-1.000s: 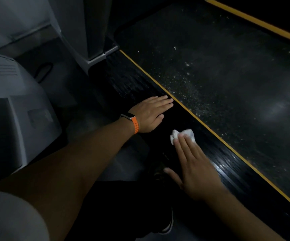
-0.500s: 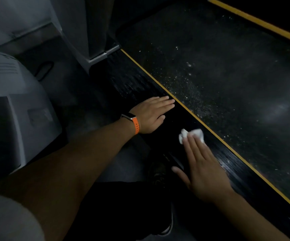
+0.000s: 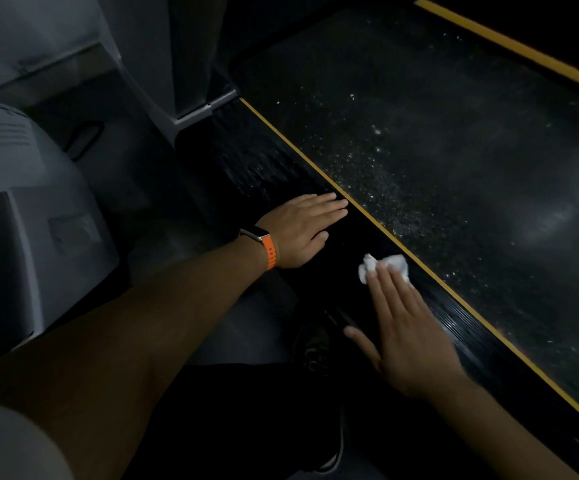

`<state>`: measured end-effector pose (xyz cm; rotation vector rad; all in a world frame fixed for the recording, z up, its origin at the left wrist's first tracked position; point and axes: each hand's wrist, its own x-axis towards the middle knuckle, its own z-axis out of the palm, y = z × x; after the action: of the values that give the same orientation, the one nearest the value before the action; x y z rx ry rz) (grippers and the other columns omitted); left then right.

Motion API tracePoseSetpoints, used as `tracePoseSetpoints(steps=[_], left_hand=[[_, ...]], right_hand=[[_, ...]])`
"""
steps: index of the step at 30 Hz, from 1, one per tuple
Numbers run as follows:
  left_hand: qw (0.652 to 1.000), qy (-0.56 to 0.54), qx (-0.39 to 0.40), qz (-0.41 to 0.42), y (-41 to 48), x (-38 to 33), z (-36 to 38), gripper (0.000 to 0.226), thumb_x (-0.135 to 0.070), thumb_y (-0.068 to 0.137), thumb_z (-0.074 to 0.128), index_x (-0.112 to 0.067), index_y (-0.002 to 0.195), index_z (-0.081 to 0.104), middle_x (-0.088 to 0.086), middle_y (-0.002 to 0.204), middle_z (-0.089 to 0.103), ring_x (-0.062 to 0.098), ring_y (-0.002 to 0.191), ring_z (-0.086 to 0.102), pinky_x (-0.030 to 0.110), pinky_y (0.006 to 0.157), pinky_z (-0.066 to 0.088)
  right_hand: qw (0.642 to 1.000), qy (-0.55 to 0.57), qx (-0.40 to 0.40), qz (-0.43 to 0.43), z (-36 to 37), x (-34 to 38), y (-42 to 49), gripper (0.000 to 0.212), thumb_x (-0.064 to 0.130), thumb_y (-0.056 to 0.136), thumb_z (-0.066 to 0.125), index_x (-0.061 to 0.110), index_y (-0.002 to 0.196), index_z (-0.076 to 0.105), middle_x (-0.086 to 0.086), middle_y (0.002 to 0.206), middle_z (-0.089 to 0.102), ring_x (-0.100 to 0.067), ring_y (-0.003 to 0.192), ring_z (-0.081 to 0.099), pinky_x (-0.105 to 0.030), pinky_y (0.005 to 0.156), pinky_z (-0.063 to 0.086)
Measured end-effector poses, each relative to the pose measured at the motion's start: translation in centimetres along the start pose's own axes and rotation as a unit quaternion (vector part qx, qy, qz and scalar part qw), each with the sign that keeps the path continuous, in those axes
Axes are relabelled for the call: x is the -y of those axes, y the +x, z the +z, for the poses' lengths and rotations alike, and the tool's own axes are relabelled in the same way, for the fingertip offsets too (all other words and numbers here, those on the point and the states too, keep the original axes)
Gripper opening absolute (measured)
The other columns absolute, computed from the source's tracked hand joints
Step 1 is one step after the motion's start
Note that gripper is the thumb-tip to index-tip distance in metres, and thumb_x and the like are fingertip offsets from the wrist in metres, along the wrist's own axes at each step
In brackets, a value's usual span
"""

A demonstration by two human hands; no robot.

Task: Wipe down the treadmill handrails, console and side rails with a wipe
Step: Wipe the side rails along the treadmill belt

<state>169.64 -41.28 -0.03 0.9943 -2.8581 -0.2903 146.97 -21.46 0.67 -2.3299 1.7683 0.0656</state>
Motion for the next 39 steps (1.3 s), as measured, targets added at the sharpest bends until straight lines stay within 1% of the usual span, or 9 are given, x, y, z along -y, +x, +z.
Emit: tracePoseSetpoints(steps=[4,9,12,17,22,26,29,34,39], left_hand=[[1.000,-0.003,0.009,-0.002,-0.1,0.2,0.1,0.062,-0.035,0.102,0.031,-0.015,0.161,0.031,0.001,0.169,0.024,0.017,0.158,0.013,0.040,0.129,0.011],[1.000,0.002,0.004,0.003,0.1,0.1,-0.1,0.064,-0.036,0.100,0.029,-0.013,0.160,0.034,0.001,0.168,0.028,0.016,0.157,0.016,0.040,0.128,0.014],[1.000,0.000,-0.005,0.007,0.1,0.1,0.0,0.064,-0.035,0.098,0.031,-0.013,0.158,0.036,0.002,0.167,0.030,0.017,0.157,0.018,0.041,0.128,0.016],[1.000,0.000,-0.007,0.015,0.2,0.4,0.1,0.063,-0.034,0.099,0.033,-0.012,0.158,0.038,0.003,0.167,0.031,0.018,0.157,0.019,0.042,0.127,0.017],[1.000,-0.005,0.002,0.008,-0.1,0.3,0.1,0.062,-0.034,0.102,0.031,-0.013,0.160,0.033,0.002,0.168,0.027,0.017,0.157,0.015,0.039,0.128,0.012],[1.000,0.002,0.007,0.011,0.0,0.3,-0.1,0.062,-0.034,0.101,0.031,-0.013,0.159,0.034,0.002,0.168,0.027,0.017,0.157,0.016,0.040,0.128,0.014],[1.000,-0.001,0.000,0.008,0.0,0.1,-0.3,0.062,-0.033,0.100,0.034,-0.013,0.159,0.035,0.002,0.168,0.029,0.016,0.157,0.017,0.038,0.128,0.012],[0.998,-0.049,0.032,0.015,0.3,1.4,-0.6,0.059,-0.034,0.105,0.039,-0.014,0.160,0.033,0.000,0.169,0.025,0.014,0.158,0.013,0.034,0.129,0.009],[0.998,-0.030,0.028,-0.046,0.4,6.1,-2.7,0.061,-0.038,0.106,0.033,-0.013,0.161,0.030,0.003,0.169,0.022,0.017,0.158,0.013,0.035,0.129,0.009]], right_hand=[[1.000,0.005,-0.002,0.025,0.3,-0.8,-4.0,0.094,0.073,0.104,0.022,0.001,0.165,0.012,-0.015,0.174,0.006,-0.028,0.162,0.004,-0.046,0.128,0.018],[0.999,0.006,0.010,0.049,-0.8,0.8,4.6,0.101,0.079,0.095,-0.004,0.005,0.164,-0.011,-0.010,0.172,-0.018,-0.026,0.160,-0.017,-0.044,0.132,0.002],[0.998,0.002,0.020,0.058,-1.4,1.3,7.9,0.104,0.078,0.089,-0.012,0.005,0.163,-0.015,-0.011,0.171,-0.022,-0.025,0.158,-0.022,-0.042,0.131,-0.004],[0.998,0.017,-0.007,0.058,-0.2,-1.5,1.3,0.094,0.078,0.099,0.002,0.013,0.166,-0.006,-0.006,0.174,-0.010,-0.021,0.161,-0.013,-0.042,0.132,0.005],[0.997,0.009,-0.023,0.077,0.2,-2.0,-2.4,0.093,0.074,0.104,0.016,0.005,0.166,0.008,-0.012,0.174,0.004,-0.026,0.162,0.001,-0.042,0.130,0.006],[0.997,0.013,-0.007,0.070,-0.9,0.0,4.0,0.103,0.079,0.093,-0.005,0.005,0.165,-0.006,-0.013,0.171,-0.011,-0.028,0.160,-0.014,-0.039,0.128,-0.008],[0.998,0.002,0.010,0.060,-1.4,0.6,7.6,0.103,0.078,0.090,-0.009,0.006,0.164,-0.013,-0.013,0.172,-0.017,-0.026,0.158,-0.021,-0.039,0.129,-0.010],[0.998,0.019,0.022,0.058,-0.9,-1.3,3.7,0.099,0.080,0.092,-0.009,0.011,0.163,-0.018,-0.008,0.171,-0.022,-0.021,0.157,-0.027,-0.041,0.131,-0.006],[0.997,0.010,0.039,0.068,-1.0,-1.7,1.5,0.103,0.084,0.092,-0.009,0.010,0.163,-0.015,-0.010,0.171,-0.020,-0.021,0.158,-0.024,-0.041,0.130,-0.006]])
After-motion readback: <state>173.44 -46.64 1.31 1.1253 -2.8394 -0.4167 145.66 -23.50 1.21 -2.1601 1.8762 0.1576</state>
